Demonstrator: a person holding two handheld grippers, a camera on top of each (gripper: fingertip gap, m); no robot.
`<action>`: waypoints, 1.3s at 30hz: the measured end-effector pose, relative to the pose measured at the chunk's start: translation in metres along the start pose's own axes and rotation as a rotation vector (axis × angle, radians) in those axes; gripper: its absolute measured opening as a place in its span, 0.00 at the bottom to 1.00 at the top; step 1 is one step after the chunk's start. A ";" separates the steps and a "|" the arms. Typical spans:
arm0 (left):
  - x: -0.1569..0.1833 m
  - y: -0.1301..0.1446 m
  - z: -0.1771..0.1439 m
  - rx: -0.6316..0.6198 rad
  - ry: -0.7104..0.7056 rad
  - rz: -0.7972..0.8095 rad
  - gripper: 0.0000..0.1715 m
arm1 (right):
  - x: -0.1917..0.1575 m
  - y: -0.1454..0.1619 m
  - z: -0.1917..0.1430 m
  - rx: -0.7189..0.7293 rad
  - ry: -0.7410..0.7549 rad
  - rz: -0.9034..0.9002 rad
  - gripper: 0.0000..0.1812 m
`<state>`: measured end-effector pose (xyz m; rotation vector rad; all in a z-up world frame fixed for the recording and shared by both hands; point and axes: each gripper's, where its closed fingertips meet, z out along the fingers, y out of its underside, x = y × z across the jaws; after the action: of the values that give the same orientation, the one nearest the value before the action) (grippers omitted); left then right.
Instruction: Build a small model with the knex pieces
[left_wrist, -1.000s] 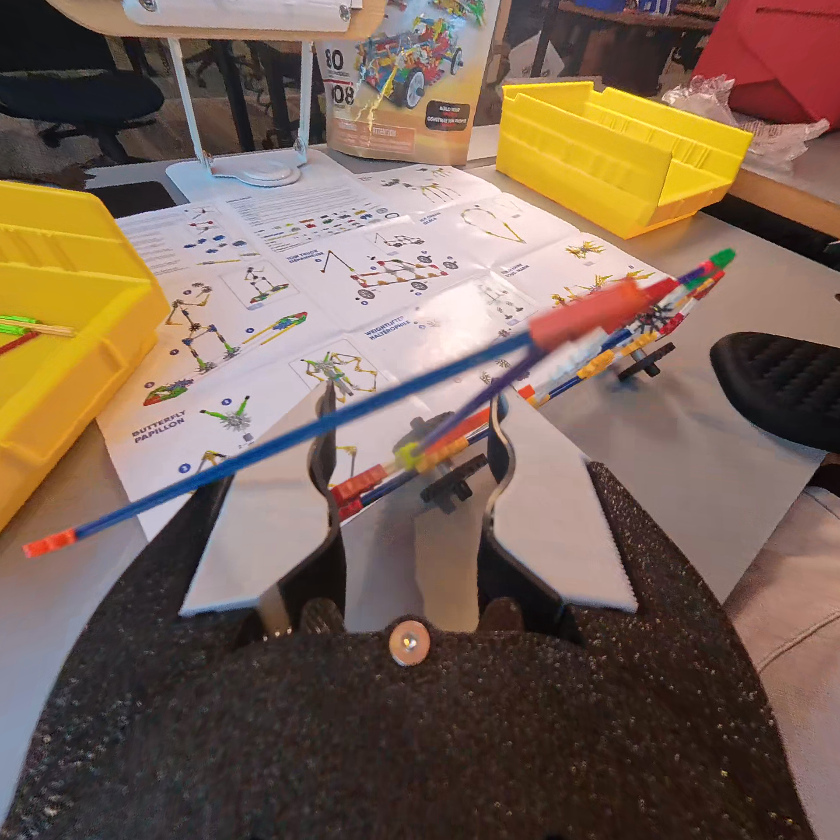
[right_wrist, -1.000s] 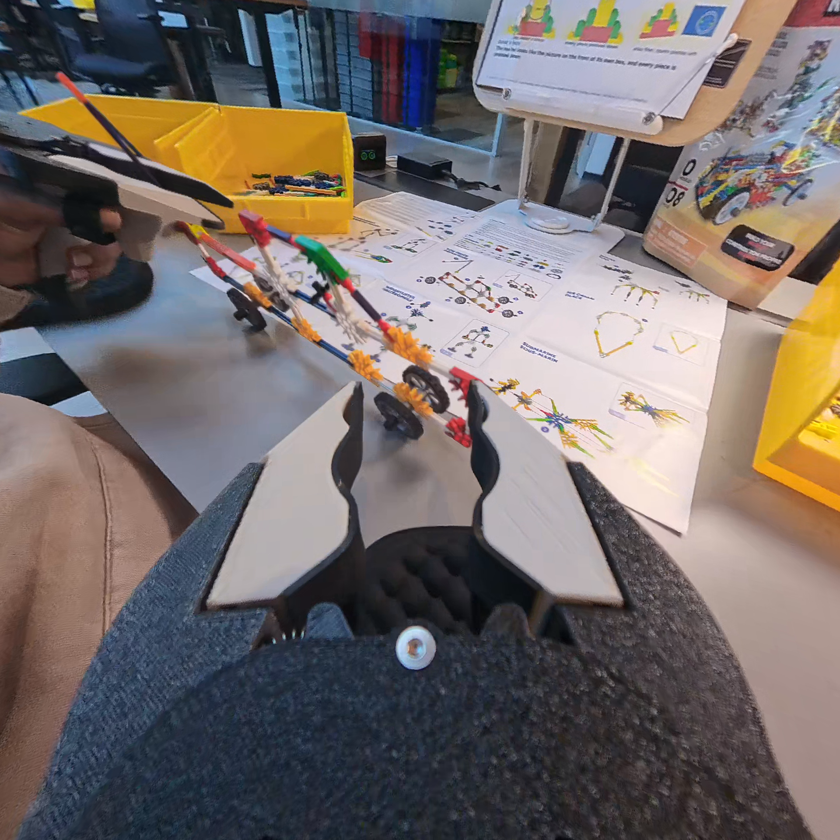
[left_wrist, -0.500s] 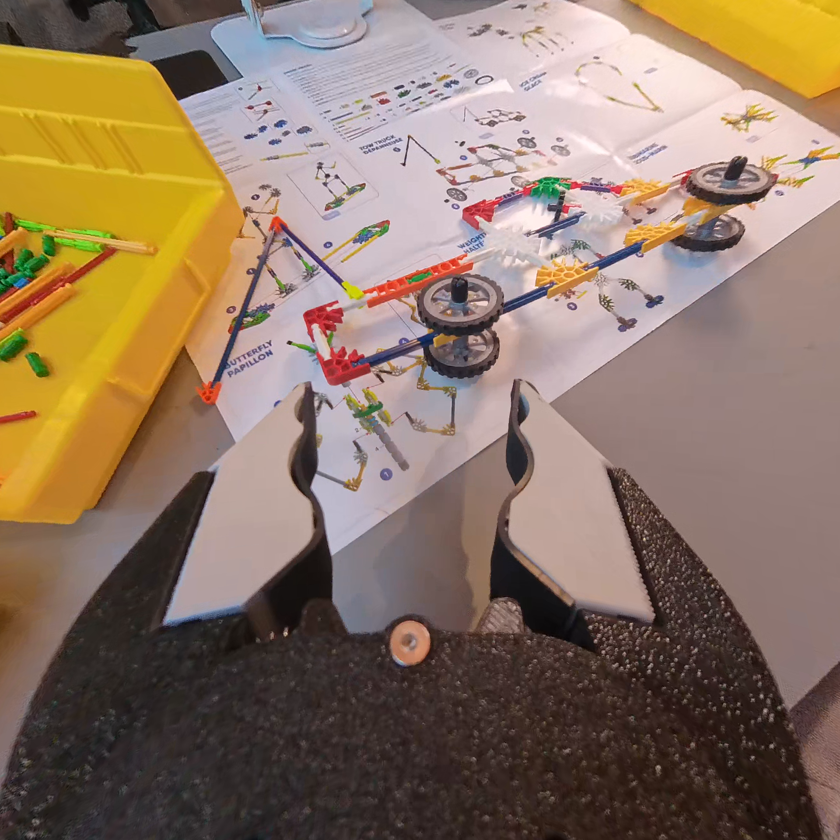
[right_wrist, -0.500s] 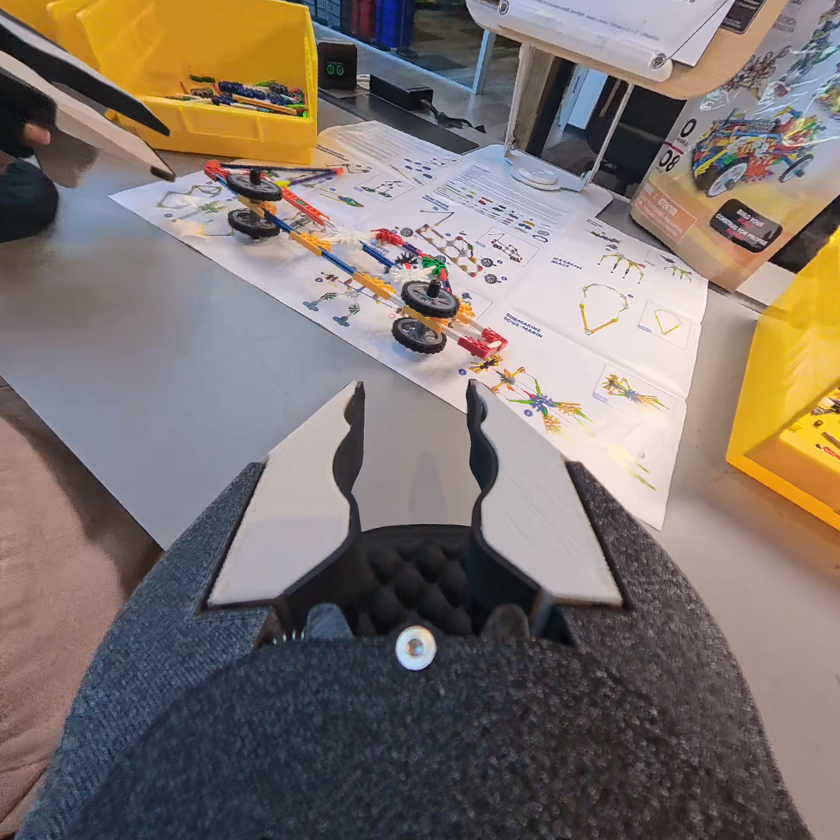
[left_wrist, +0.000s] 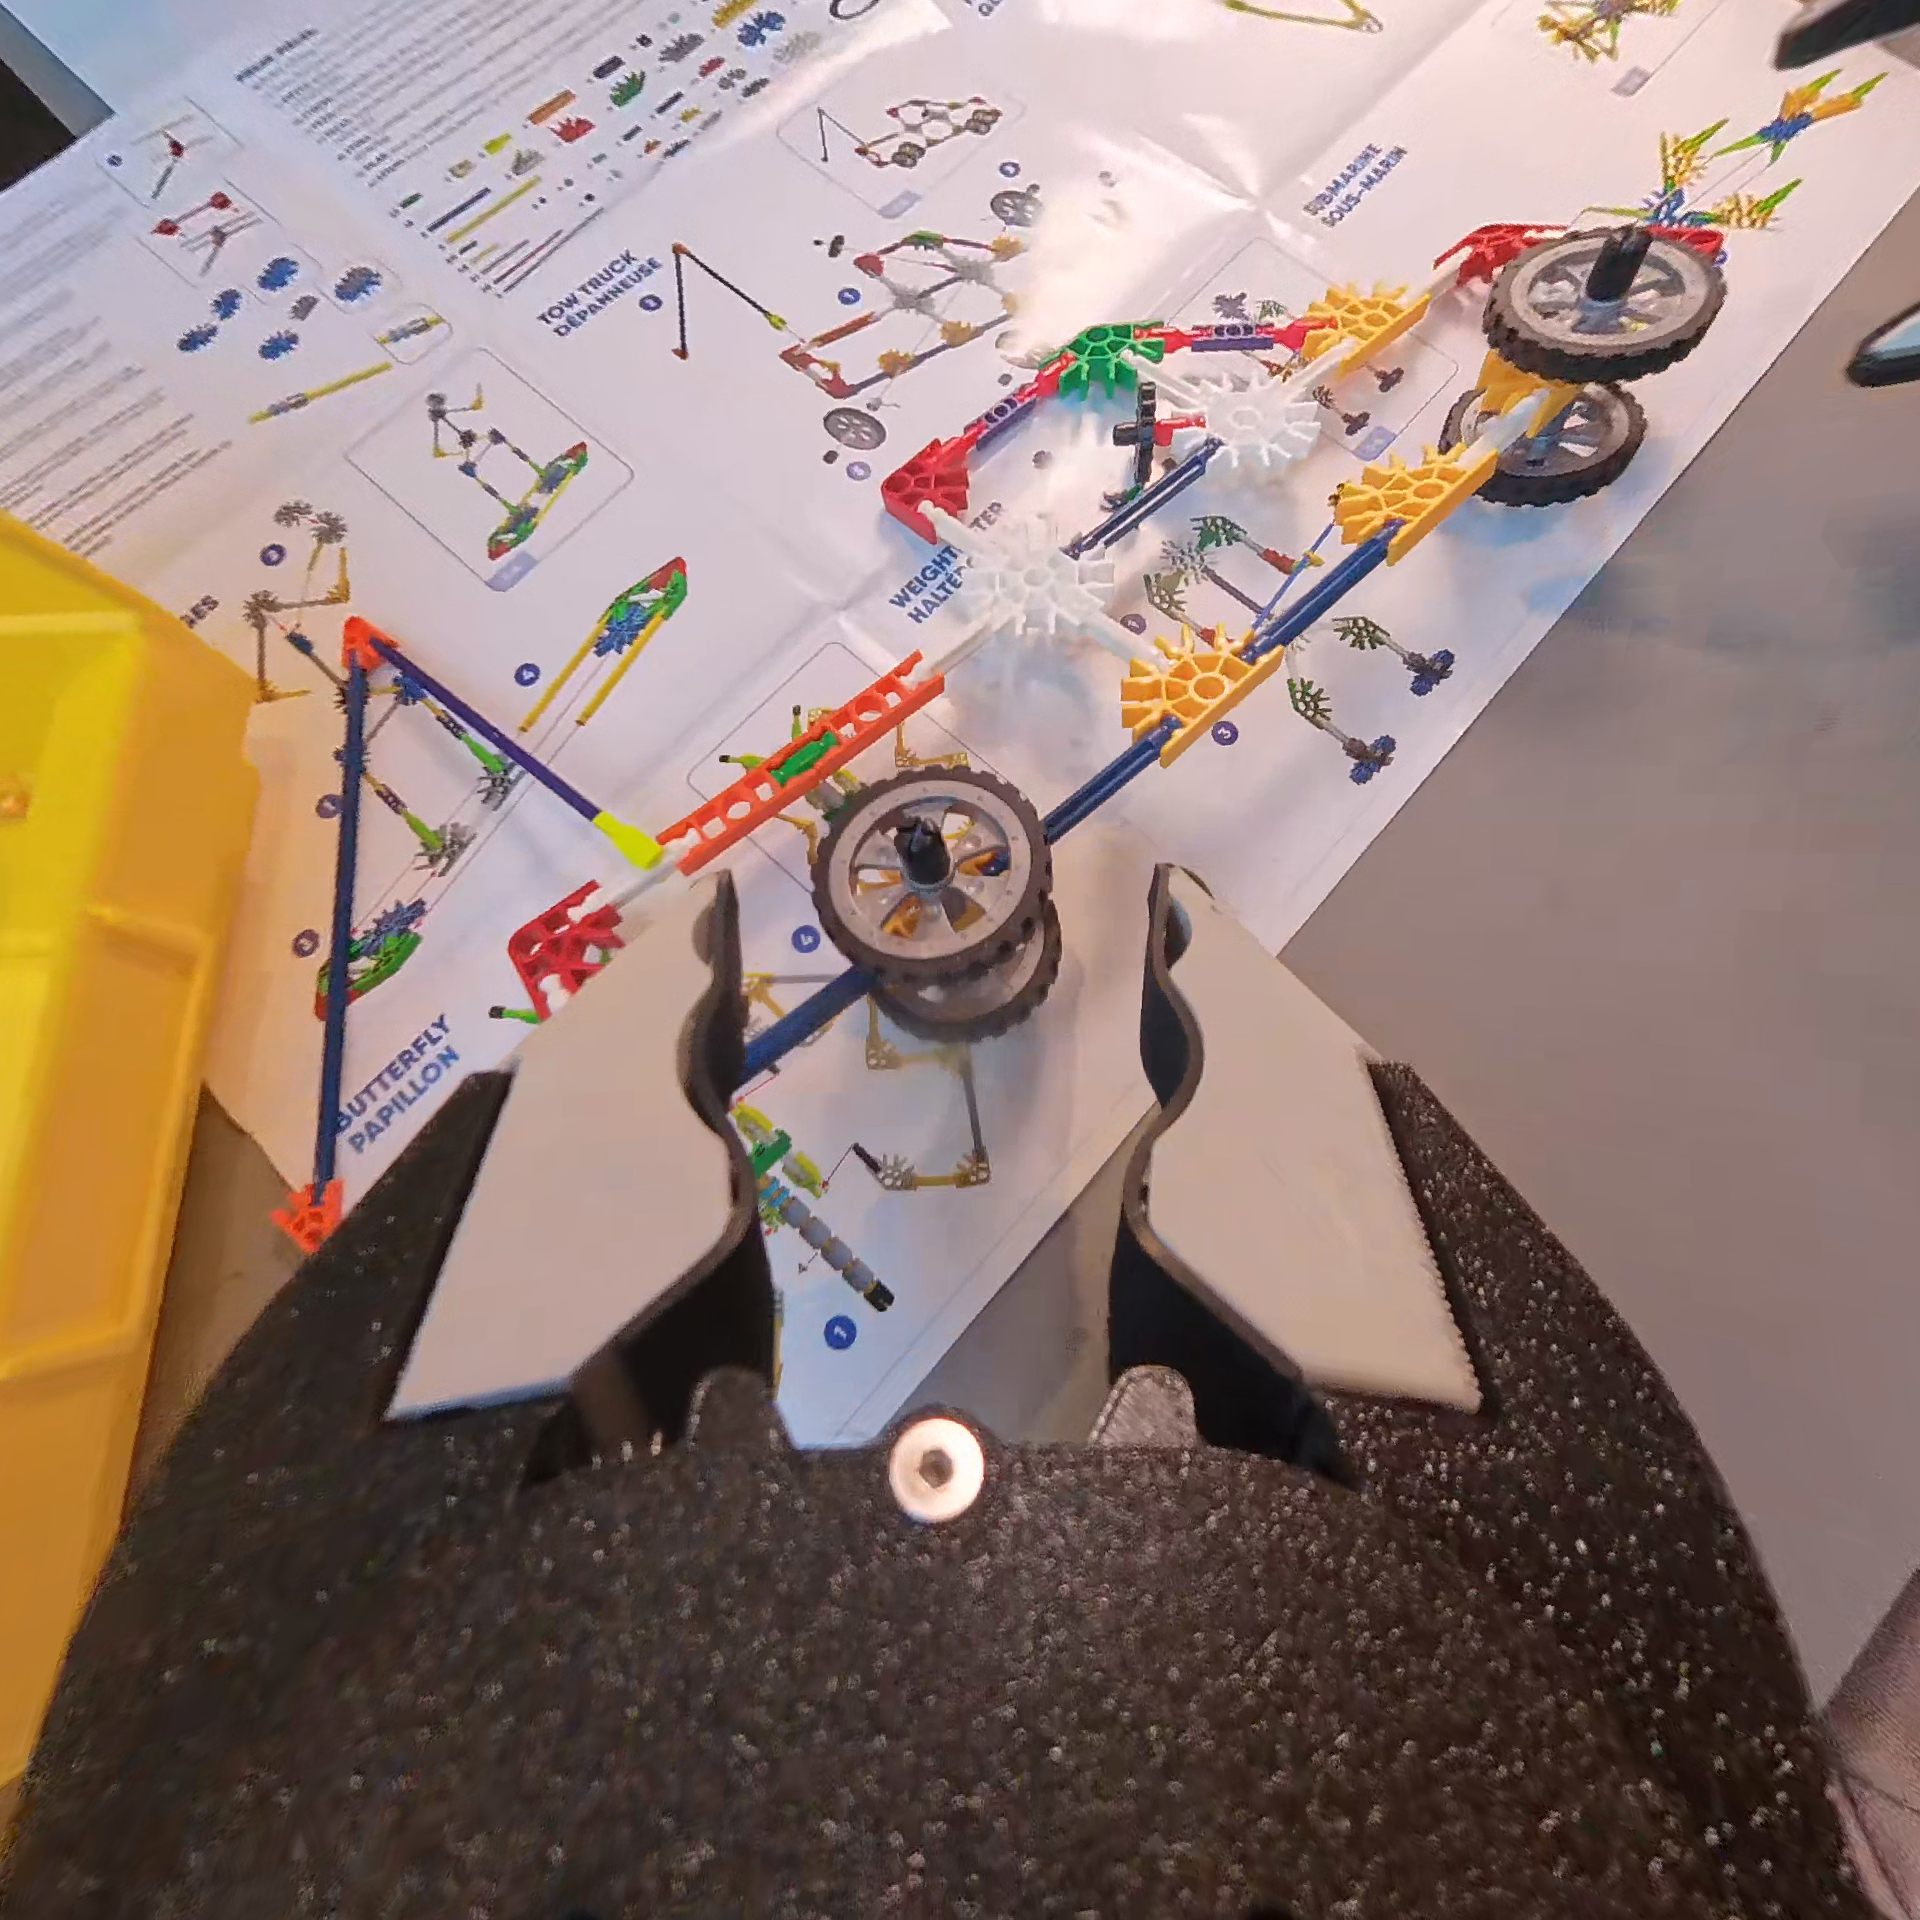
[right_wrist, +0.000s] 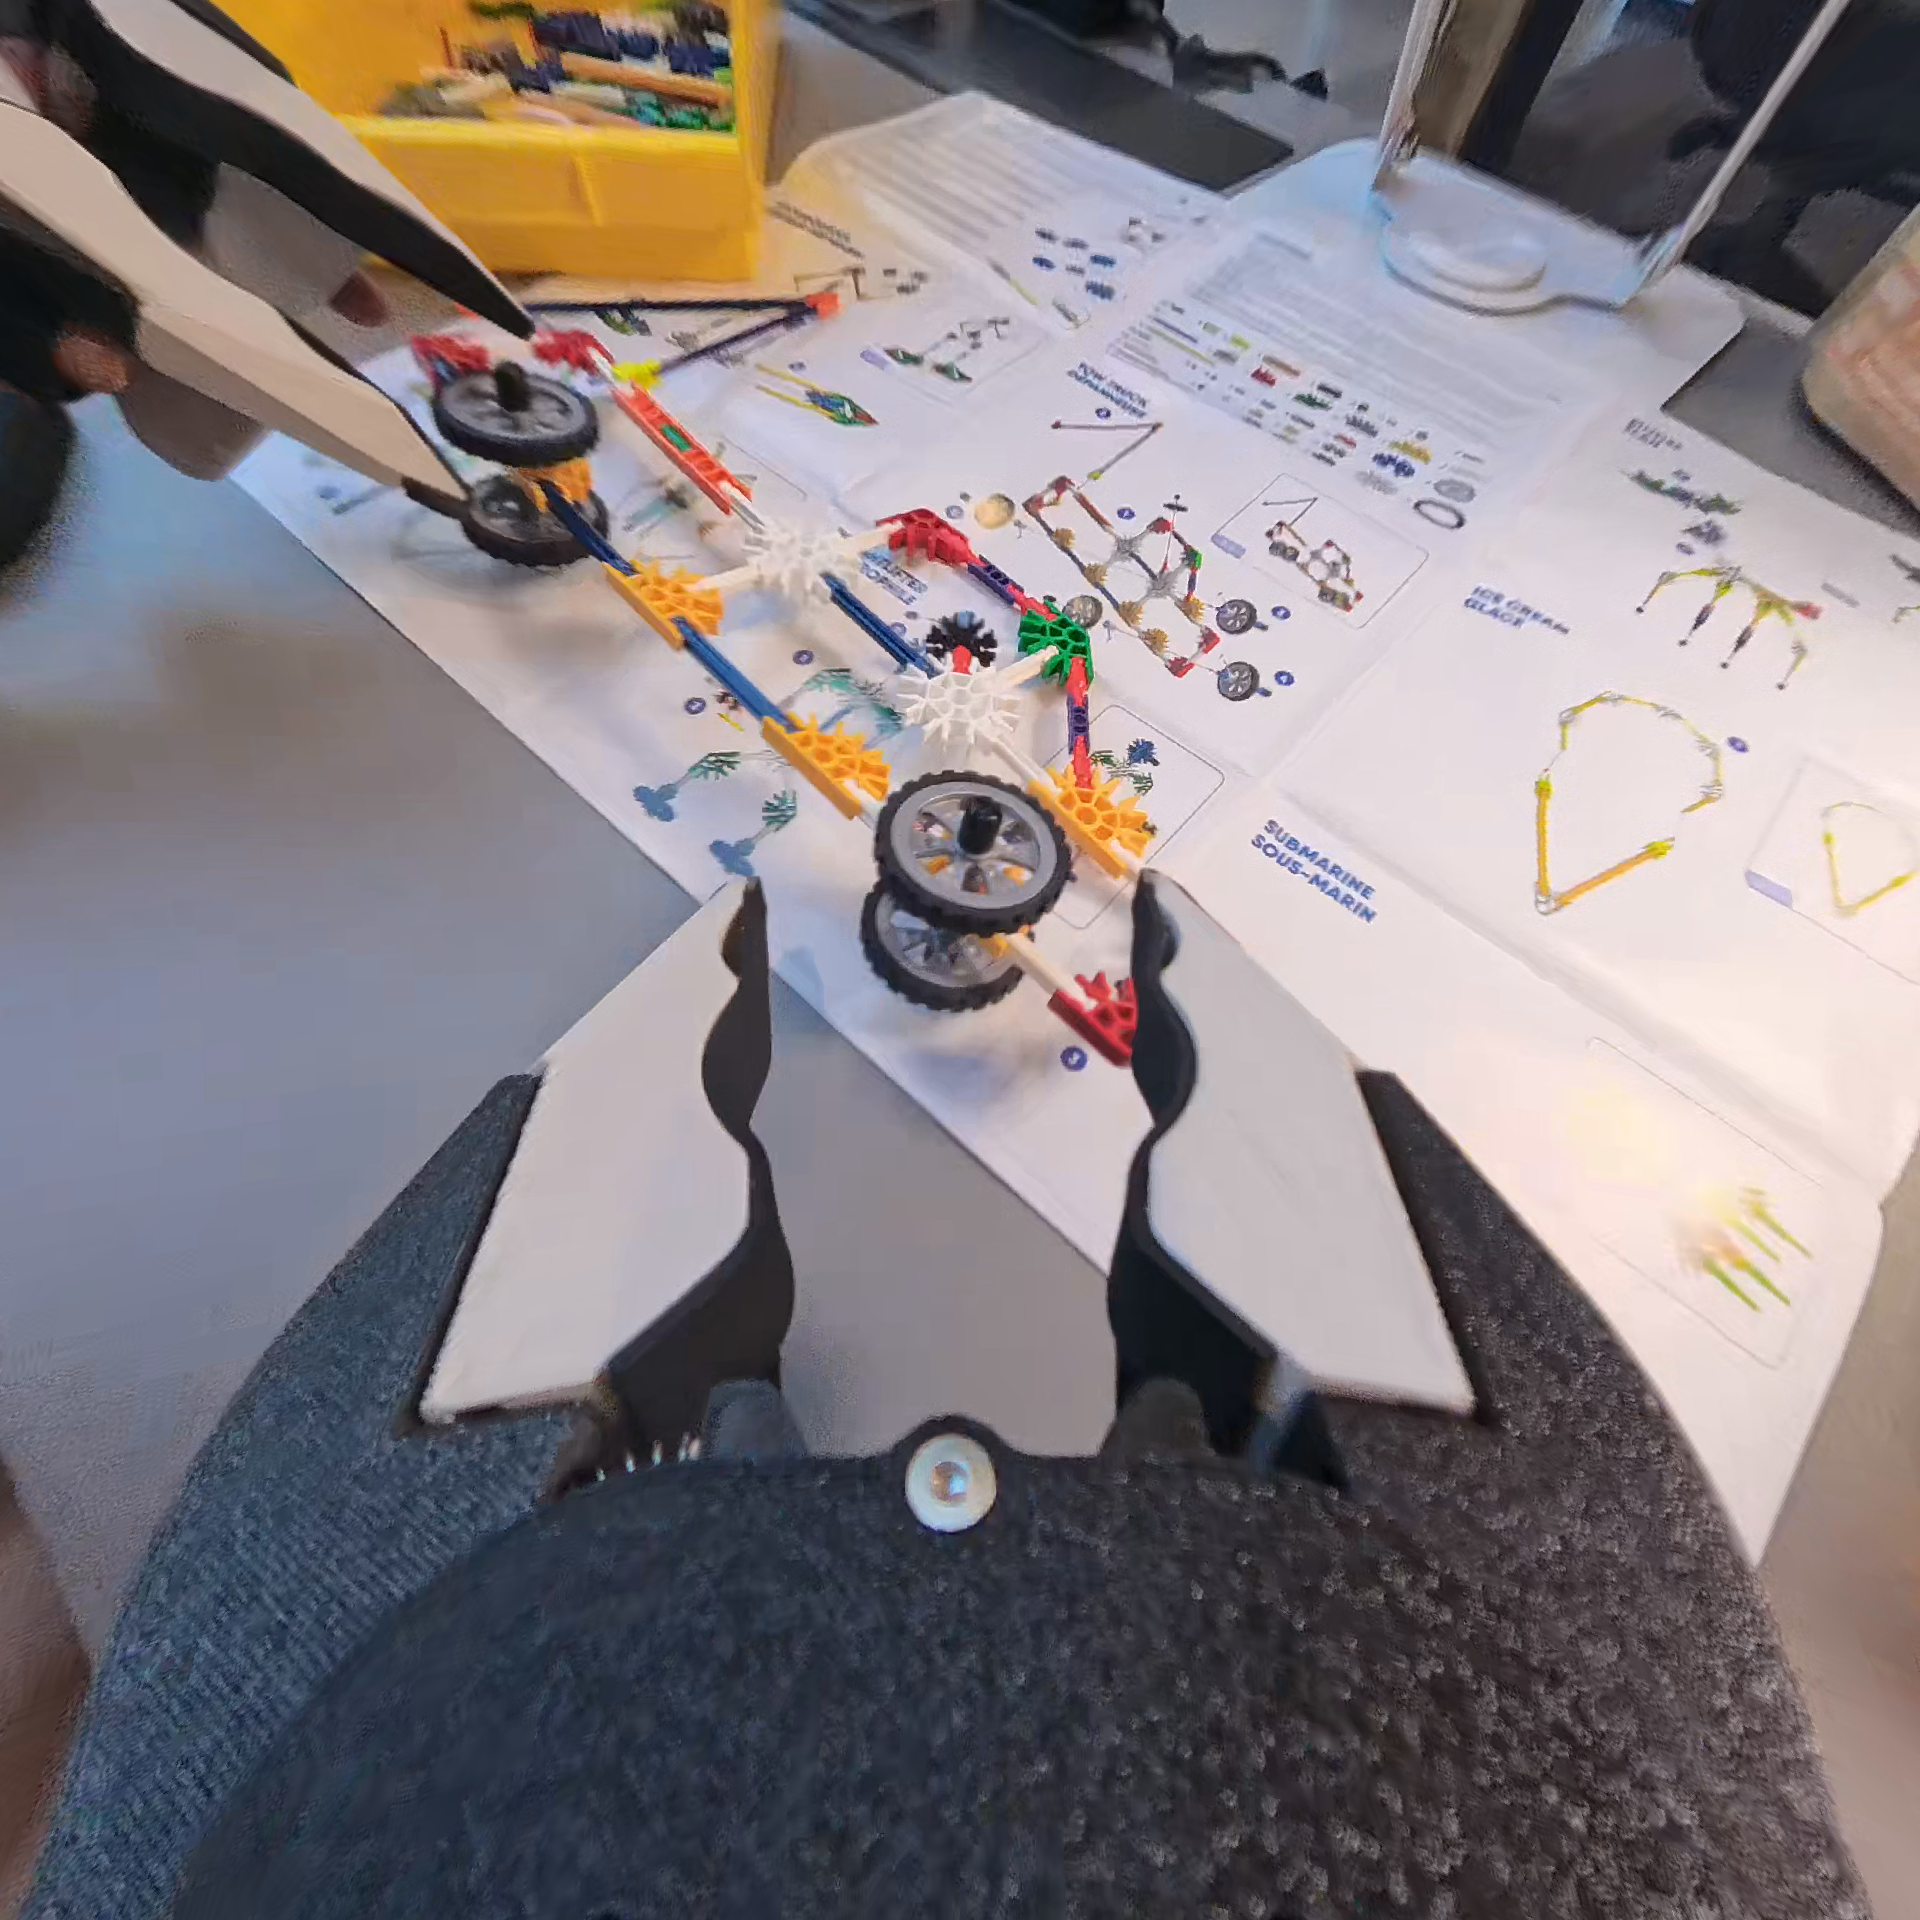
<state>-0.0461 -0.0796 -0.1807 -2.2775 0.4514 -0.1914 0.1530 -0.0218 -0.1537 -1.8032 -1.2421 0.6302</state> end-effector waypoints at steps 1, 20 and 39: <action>-0.001 0.003 0.005 -0.015 -0.013 0.004 0.42 | 0.005 0.005 0.015 -0.047 0.004 -0.001 0.39; 0.153 0.061 -0.080 0.045 0.336 0.312 0.26 | -0.069 0.069 -0.053 -0.193 -0.111 -0.173 0.27; -0.011 0.014 -0.138 0.492 -0.021 -0.325 0.43 | 0.005 0.006 -0.040 0.098 0.092 0.180 0.36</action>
<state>-0.0981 -0.1786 -0.0973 -1.8488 0.0099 -0.3949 0.1887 -0.0325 -0.1381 -1.8528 -0.9788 0.6883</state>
